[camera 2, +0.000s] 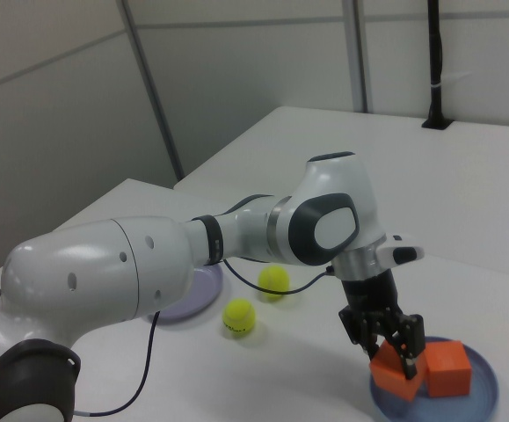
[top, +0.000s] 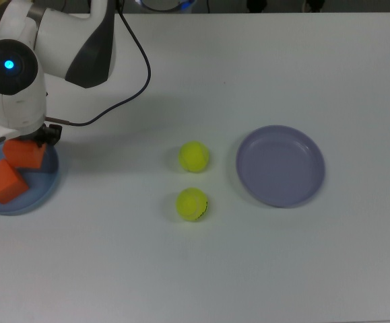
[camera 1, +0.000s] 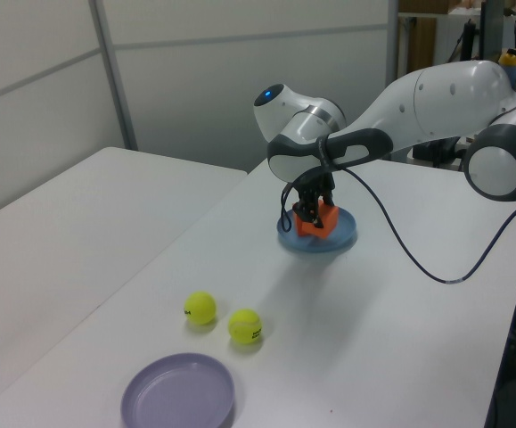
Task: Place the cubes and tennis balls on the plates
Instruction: 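Carry the second cube onto the blue plate beside the first, then open the gripper and lift away from the cubes, then move over a yellow tennis ball, lower and grasp it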
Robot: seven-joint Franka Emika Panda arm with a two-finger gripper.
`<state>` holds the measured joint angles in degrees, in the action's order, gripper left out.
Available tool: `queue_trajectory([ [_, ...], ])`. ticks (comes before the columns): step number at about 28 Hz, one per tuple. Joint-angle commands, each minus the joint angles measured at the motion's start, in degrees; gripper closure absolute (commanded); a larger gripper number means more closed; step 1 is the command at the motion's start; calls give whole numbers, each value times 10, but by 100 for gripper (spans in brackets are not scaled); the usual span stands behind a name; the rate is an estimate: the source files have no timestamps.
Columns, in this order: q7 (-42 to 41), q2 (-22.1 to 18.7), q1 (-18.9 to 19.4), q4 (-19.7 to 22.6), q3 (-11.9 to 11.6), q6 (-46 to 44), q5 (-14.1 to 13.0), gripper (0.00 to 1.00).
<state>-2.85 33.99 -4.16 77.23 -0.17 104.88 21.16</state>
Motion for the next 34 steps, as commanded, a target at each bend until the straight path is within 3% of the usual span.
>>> queue_trajectory([
  [1,4,-9,13,9,-10,19,-7,0],
  [8,3,-30,17,7,-2,19,-36,0],
  [12,7,-44,31,5,17,20,-59,0],
  [19,33,-45,44,-2,103,22,-69,0],
  [22,34,-42,52,-2,124,22,-68,0],
  [31,50,-7,114,17,129,123,-59,0],
  [34,55,2,127,18,129,148,-37,0],
])
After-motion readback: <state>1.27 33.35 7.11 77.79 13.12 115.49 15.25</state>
